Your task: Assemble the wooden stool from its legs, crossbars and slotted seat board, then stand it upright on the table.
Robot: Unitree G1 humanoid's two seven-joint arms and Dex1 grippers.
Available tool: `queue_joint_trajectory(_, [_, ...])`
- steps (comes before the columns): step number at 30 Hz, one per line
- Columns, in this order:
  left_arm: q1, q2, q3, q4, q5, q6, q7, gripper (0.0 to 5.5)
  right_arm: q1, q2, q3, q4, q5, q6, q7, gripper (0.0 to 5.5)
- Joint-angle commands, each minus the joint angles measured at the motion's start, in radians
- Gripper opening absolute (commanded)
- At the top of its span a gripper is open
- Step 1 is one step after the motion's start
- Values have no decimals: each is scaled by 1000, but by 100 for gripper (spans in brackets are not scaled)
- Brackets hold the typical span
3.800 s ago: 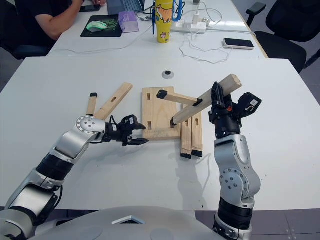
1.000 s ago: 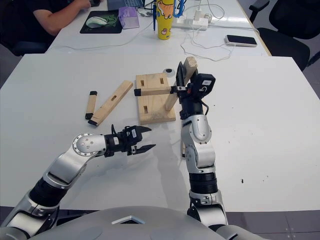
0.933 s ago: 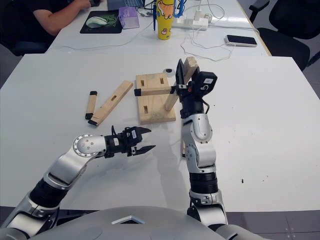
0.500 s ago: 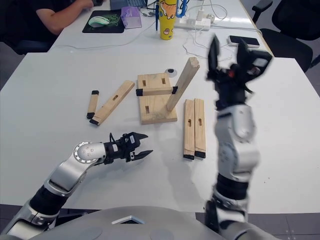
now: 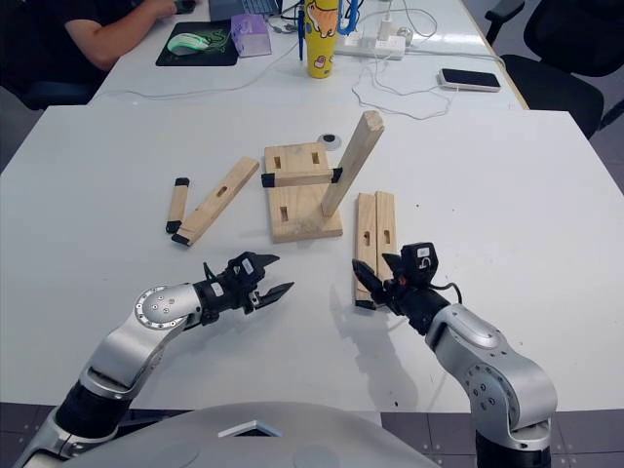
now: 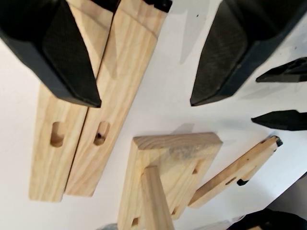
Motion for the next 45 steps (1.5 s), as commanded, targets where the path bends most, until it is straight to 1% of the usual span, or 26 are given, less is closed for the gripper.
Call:
queue_joint_trajectory(1, [4,-6,-1,-11,-7,18,7,295,-28,26,10,5,26,42,-33,346])
queue_joint_trajectory(7, [-23,3,-9,1,-13,26,-12,295,-63,58,35,25,-14,42,-93,346])
queue_joint_trajectory(16, [-39,27,-14,29,5,11,-29,295,-80,89,101,50,-71,106,-174,346])
queue_joint_trajectory(21, [-49,31,-12,41,5,10,-39,295,-83,74,82,58,-122,121,-199,346])
queue_joint_trajectory(24, [-47,30,-17,46,8,9,-36,295,-97,72,62,66,-130,130,-193,346])
queue_joint_trajectory(29, [-42,25,-23,49,12,10,-29,295,-113,63,60,80,-146,163,-182,346])
queue_joint_trajectory(35, [-48,21,-22,58,6,9,-26,295,-160,124,60,61,-112,164,-167,346])
queue_joint_trajectory(45, [-48,29,-26,58,11,12,-29,295,-151,138,62,50,-131,191,-167,346])
